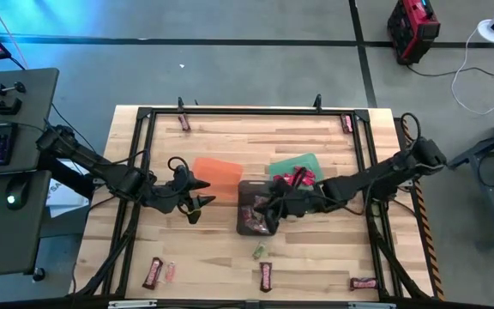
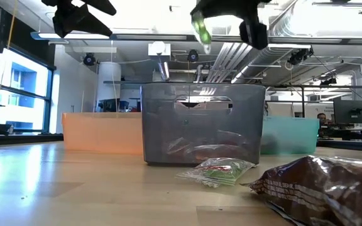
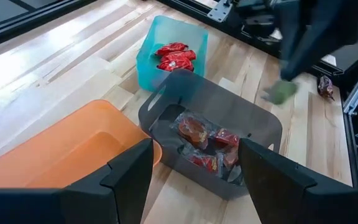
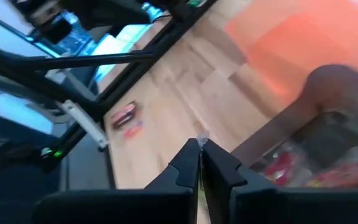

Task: Sort candy by brand, put in halloween buckets
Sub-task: Put the green gummy into the black bin

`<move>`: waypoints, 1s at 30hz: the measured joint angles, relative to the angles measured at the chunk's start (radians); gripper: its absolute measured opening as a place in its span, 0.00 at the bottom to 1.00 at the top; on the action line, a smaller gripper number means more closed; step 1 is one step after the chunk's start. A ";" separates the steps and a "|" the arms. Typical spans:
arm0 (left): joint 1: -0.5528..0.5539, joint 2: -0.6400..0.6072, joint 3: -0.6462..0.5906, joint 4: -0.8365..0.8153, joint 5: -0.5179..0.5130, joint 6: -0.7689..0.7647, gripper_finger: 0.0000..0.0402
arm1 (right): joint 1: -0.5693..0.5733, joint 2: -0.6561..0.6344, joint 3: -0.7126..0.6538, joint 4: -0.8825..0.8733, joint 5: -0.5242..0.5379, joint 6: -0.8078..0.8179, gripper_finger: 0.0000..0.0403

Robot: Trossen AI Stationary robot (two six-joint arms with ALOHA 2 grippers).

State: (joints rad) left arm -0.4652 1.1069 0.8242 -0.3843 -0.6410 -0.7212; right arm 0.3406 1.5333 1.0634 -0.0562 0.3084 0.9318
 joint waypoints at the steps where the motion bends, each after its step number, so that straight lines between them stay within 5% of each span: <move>1: 0.000 0.000 0.000 0.000 0.000 0.000 0.57 | -0.011 0.000 0.000 -0.008 0.000 -0.008 0.01; 6: 0.000 0.000 -0.001 0.000 0.000 -0.003 0.57 | -0.054 0.037 -0.001 0.010 -0.044 -0.017 0.08; 17: 0.000 0.000 -0.001 -0.007 0.008 -0.008 0.57 | -0.061 0.069 0.075 -0.048 -0.100 -0.231 0.56; 23: 0.000 0.000 -0.001 -0.015 0.008 -0.005 0.57 | -0.030 0.116 0.236 -0.198 -0.310 -0.499 0.61; 30: 0.001 0.000 -0.001 -0.017 0.008 -0.001 0.57 | 0.050 0.300 0.452 -0.464 -0.345 -1.024 0.61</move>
State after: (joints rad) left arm -0.4644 1.1072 0.8234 -0.4016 -0.6334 -0.7226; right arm 0.3908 1.8338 1.5151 -0.5201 -0.0366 -0.0924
